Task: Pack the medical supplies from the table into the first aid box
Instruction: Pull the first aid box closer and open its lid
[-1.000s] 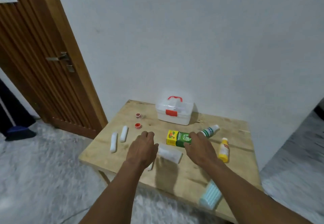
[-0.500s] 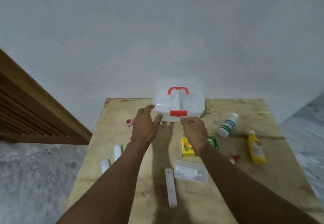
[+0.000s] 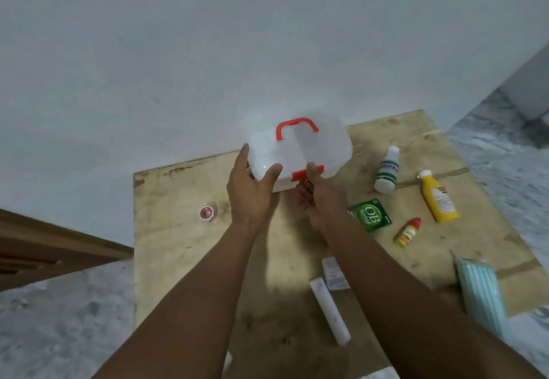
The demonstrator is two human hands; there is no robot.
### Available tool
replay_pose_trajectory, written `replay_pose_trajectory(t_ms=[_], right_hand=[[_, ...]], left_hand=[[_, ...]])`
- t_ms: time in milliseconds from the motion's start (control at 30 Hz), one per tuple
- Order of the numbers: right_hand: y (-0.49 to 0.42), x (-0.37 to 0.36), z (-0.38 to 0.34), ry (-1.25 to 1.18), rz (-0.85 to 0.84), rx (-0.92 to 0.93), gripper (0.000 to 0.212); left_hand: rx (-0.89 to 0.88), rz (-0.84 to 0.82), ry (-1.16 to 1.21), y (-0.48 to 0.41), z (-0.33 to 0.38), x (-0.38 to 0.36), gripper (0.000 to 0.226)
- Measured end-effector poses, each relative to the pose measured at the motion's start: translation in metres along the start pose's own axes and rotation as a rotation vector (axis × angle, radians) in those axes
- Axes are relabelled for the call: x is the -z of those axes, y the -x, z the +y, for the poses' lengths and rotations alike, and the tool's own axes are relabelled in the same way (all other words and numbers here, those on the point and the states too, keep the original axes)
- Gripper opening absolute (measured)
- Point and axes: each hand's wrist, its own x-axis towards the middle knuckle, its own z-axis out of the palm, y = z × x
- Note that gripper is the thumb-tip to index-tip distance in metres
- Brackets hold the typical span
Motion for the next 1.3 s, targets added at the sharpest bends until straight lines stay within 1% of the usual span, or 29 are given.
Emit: replay_pose_trajectory(t_ms=[100,233,300,367,500,600,700,733,833,933,1000,1067,1133,1167,1233,1300], right_hand=[[-0.002,0.003,0.002,0.087,-0.019,0.044,0.024],[-0.005,0.006,0.004,0.137,-0.043,0.068,0.032],[-0.005,0.003,0.001,0.152,0.018,0.081,0.022],[-0.007,-0.001,-0.003,0.197,0.102,0.143,0.021],[-0.002,0.001,-0.004,0.4,0.158,0.282,0.042],[0.006,0.009,-0.011,0.525,0.076,0.397,0.051],[0.007,0.021,-0.024,0.605,-0.025,0.505,0.054],[0.006,0.026,-0.029,0.671,-0.052,0.562,0.054],[-0.004,0.036,-0.04,1.023,-0.151,0.823,0.047],[-0.024,0.044,-0.048,1.286,-0.223,1.176,0.027],[-0.037,0.051,-0.051,1.379,-0.231,1.405,0.02],[-0.05,0.06,-0.055,1.39,-0.157,1.55,0.016],[-0.057,0.064,-0.061,1.348,-0.078,1.596,0.009],[-0.061,0.065,-0.064,1.326,-0.091,1.605,0.008],[-0.071,0.065,-0.068,1.272,-0.229,1.592,0.003],[-0.079,0.066,-0.068,1.201,-0.388,1.509,0.007]], left_hand=[[0.012,-0.001,0.031,-0.002,-0.001,0.0,0.082],[0.028,0.01,0.045,-0.002,0.0,-0.002,0.08],[0.03,0.01,0.053,-0.002,0.001,-0.002,0.08],[0.019,0.011,0.046,-0.002,0.001,-0.003,0.079],[0.01,0.007,0.012,-0.001,0.001,-0.002,0.079],[0.012,0.018,0.018,-0.001,0.002,-0.001,0.078],[0.015,0.027,0.018,0.001,0.005,-0.001,0.077],[0.015,0.03,0.023,0.001,0.005,-0.001,0.076],[0.038,0.028,0.047,0.003,0.005,-0.002,0.076],[0.054,0.032,0.083,0.003,0.006,-0.004,0.076],[0.073,0.039,0.124,0.002,0.005,-0.005,0.077],[0.099,0.043,0.16,0.003,0.005,-0.005,0.077],[0.108,0.043,0.19,0.002,0.006,-0.005,0.075],[0.112,0.043,0.205,0.003,0.007,-0.006,0.075],[0.118,0.043,0.228,0.003,0.007,-0.007,0.074],[0.117,0.039,0.245,0.003,0.006,-0.007,0.073]])
